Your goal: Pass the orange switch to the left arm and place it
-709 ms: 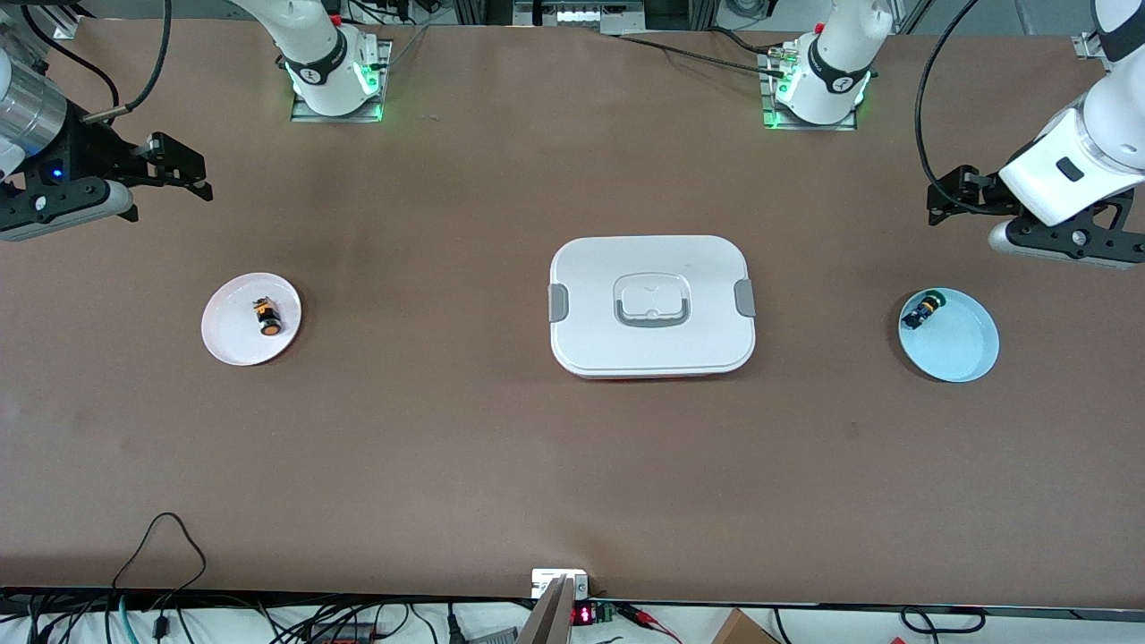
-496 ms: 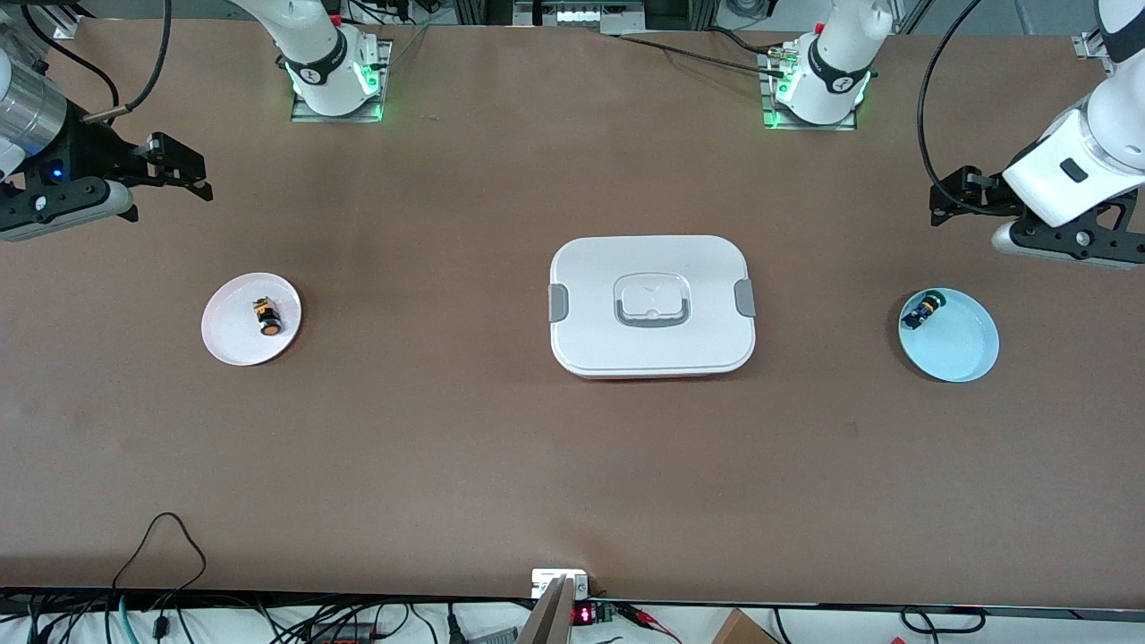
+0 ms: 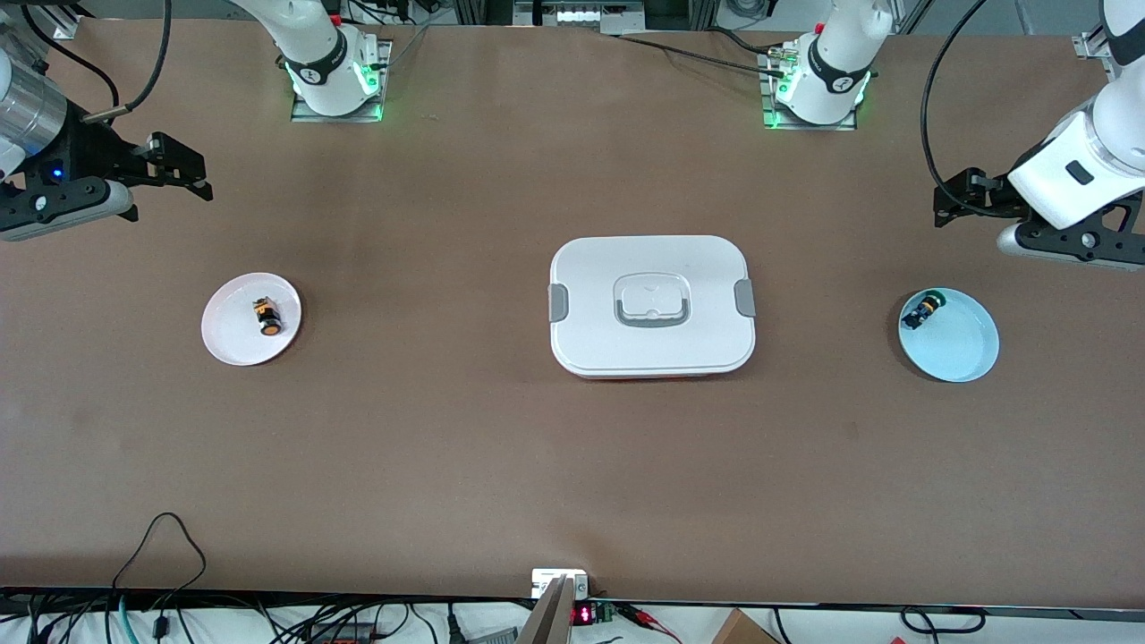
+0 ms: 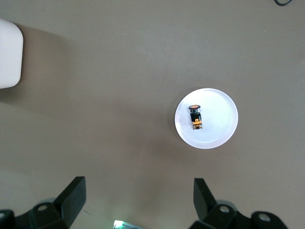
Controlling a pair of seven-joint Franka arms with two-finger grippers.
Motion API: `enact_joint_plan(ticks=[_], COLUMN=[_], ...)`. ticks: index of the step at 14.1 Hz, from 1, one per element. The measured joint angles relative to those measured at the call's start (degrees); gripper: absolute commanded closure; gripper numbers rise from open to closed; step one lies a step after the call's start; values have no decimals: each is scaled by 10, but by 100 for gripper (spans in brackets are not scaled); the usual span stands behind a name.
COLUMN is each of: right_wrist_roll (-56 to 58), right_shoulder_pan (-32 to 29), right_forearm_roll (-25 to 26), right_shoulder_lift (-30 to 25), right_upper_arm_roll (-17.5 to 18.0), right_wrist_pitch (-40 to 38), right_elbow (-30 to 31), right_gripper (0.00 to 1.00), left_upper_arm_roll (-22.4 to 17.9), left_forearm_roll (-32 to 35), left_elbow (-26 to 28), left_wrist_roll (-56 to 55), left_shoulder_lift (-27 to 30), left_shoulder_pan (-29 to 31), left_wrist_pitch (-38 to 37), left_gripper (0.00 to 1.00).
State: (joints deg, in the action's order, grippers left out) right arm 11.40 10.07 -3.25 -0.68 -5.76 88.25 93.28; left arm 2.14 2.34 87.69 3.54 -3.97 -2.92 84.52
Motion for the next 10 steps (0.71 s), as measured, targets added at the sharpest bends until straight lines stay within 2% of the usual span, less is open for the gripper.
enact_joint_plan(ticks=[3, 7, 10], right_wrist_roll=[37, 277, 442], right_shoulder_pan=[0, -10, -19], right_forearm_roll=[0, 10, 59], right_shoulder_lift=[2, 23, 54], right_upper_arm_roll=[0, -2, -3], right_wrist_pitch=[-15, -21, -17], right_elbow=[0, 1, 1], right_gripper=[0, 0, 0], left_upper_arm_roll=[0, 2, 4], left_forearm_roll=[0, 0, 0], left_elbow=[0, 0, 0], left_wrist_roll=[0, 0, 0], left_shoulder_lift=[0, 0, 0], left_shoulder_pan=[0, 0, -1], left_wrist_pitch=[0, 0, 0], left_gripper=[0, 0, 0])
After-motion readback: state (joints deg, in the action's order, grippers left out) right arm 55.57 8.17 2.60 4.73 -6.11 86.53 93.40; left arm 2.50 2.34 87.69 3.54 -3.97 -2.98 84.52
